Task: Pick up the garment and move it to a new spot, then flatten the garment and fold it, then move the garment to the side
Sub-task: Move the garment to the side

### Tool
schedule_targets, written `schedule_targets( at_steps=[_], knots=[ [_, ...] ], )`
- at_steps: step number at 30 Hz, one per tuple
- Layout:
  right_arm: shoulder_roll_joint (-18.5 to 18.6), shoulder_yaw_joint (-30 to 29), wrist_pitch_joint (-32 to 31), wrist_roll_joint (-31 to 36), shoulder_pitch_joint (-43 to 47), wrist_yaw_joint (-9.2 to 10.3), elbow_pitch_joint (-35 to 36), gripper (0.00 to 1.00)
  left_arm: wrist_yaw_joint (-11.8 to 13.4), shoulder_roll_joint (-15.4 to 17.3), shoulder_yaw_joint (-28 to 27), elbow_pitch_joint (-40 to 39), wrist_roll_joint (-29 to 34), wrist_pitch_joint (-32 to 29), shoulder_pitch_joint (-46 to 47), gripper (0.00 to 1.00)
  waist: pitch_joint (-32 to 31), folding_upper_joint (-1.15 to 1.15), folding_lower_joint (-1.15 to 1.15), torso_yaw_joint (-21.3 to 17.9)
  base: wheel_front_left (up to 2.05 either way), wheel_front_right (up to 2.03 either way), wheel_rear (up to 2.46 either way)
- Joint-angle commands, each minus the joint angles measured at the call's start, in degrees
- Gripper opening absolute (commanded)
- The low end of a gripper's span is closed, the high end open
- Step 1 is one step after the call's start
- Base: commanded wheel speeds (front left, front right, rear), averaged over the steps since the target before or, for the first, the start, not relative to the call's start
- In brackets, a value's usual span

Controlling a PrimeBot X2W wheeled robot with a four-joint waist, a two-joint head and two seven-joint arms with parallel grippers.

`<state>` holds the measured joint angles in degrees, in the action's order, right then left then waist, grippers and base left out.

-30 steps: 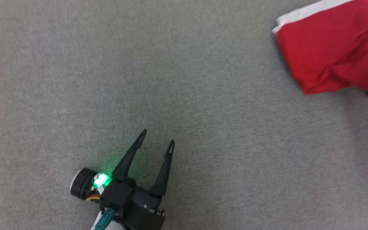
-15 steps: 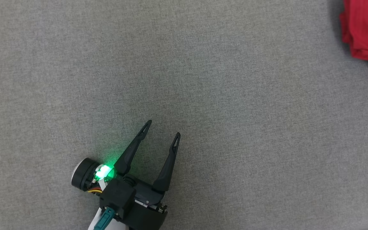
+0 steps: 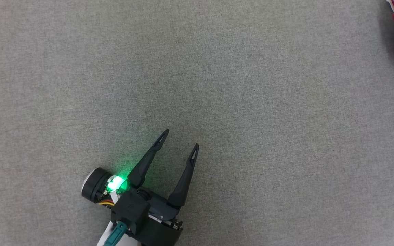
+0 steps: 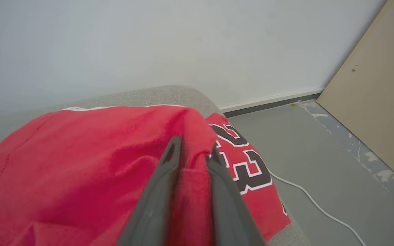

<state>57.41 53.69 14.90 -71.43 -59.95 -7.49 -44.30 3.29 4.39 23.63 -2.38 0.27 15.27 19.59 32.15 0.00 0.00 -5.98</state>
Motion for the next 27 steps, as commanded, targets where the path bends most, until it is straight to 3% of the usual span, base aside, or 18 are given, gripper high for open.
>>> schedule_targets(
  at_steps=[1,5,9,14,18,27],
  knots=[
    [-0.7,-1.9,0.3,2.2,-1.6,0.0,-2.0,1.0,0.3,1.3,-0.5,1.6,-0.2,-0.3,-0.3,1.0,-0.3,0.0,0.0,0.2,0.0,0.0,0.0],
    [-3.2,-9.3,0.2,9.8,-3.2,0.0,-7.3,1.0,0.6,1.2,-0.5,1.5,-0.6,-0.3,-0.5,1.0,-1.2,0.0,0.0,0.4,0.0,0.0,0.0],
    [-5.4,-17.1,0.2,16.8,-2.6,0.0,-7.2,1.0,1.0,1.0,-0.5,1.7,-1.0,-0.2,-1.0,1.0,-2.5,0.0,0.0,0.5,0.0,0.0,0.0],
    [-11.3,-30.0,0.2,27.7,5.8,0.01,1.3,1.0,2.0,0.4,-0.8,1.4,-2.6,-0.2,-2.7,1.0,-5.8,0.0,0.0,0.8,0.0,0.0,0.0],
    [-17.5,-35.9,0.2,34.8,14.2,0.01,10.2,1.0,3.0,0.1,-2.1,1.0,-4.2,-0.1,-4.4,1.0,-9.1,0.0,0.0,1.2,0.0,0.0,0.0],
    [-28.0,-35.1,0.2,43.9,26.6,0.01,22.7,1.0,4.7,-0.3,-6.0,0.5,-8.3,-0.1,-9.5,1.0,-17.1,0.0,0.0,2.9,0.0,0.0,0.0]
  ],
)
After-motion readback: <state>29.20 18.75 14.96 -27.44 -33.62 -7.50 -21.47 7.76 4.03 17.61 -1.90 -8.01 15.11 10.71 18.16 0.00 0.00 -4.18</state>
